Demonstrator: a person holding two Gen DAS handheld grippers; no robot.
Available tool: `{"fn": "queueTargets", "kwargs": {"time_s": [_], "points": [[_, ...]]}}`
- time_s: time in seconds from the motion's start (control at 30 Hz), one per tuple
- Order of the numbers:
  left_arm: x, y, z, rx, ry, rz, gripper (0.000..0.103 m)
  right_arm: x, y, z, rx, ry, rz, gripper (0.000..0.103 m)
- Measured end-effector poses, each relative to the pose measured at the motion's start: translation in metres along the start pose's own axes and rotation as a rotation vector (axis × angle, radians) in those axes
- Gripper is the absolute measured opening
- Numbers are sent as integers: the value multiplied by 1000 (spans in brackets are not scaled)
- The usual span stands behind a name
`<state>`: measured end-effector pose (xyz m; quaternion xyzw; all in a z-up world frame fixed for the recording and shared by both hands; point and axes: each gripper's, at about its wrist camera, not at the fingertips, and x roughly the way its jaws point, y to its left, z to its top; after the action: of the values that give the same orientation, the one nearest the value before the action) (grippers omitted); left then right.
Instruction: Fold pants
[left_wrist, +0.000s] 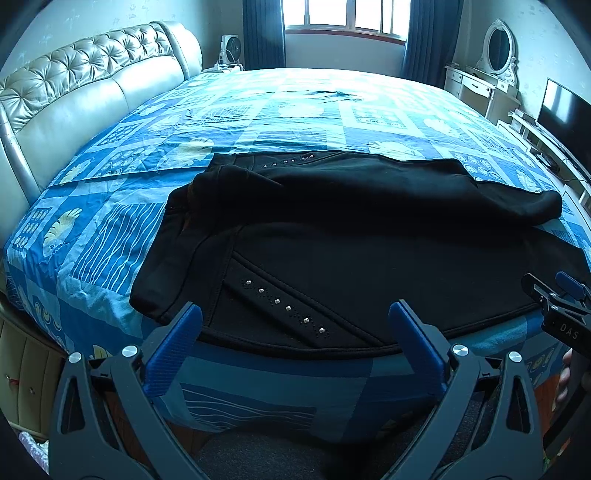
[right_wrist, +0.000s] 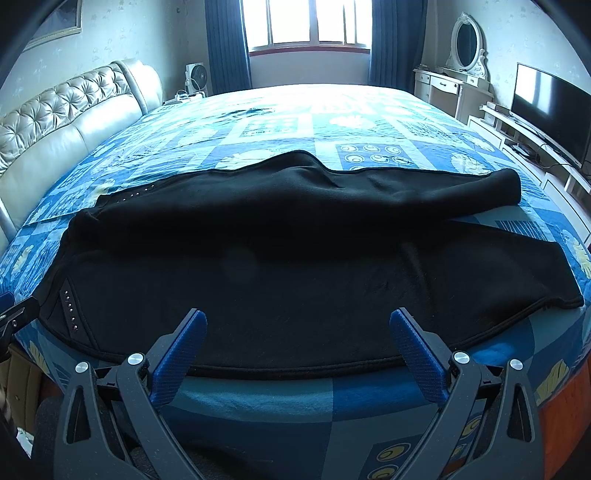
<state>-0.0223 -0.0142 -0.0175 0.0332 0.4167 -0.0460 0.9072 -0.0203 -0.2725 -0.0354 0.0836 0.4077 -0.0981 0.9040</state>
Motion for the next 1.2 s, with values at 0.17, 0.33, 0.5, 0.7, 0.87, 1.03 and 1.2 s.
{"fn": "queueTargets", "kwargs": {"time_s": [0.17, 0.33, 0.5, 0.7, 0.87, 1.03, 1.2], "points": [[0, 0, 0, 1, 0, 1, 101, 0, 2, 0, -3, 2, 2, 99], [0, 1, 0, 0, 3, 0, 101, 1, 2, -1, -5, 2, 2, 99], [0, 1, 0, -1, 2, 1, 101, 1, 3, 0, -5, 3, 3, 99], [0, 1, 1, -1, 2, 1, 101, 1, 3, -1, -6, 5, 4, 99], [0, 1, 0, -1, 3, 0, 101, 2, 4, -2, -8, 6, 6, 99], [0, 1, 1, -2, 3, -1, 101, 2, 4, -2, -9, 5, 7, 99], [0, 1, 0, -1, 3, 0, 101, 2, 5, -3, -8, 6, 8, 99]]}}
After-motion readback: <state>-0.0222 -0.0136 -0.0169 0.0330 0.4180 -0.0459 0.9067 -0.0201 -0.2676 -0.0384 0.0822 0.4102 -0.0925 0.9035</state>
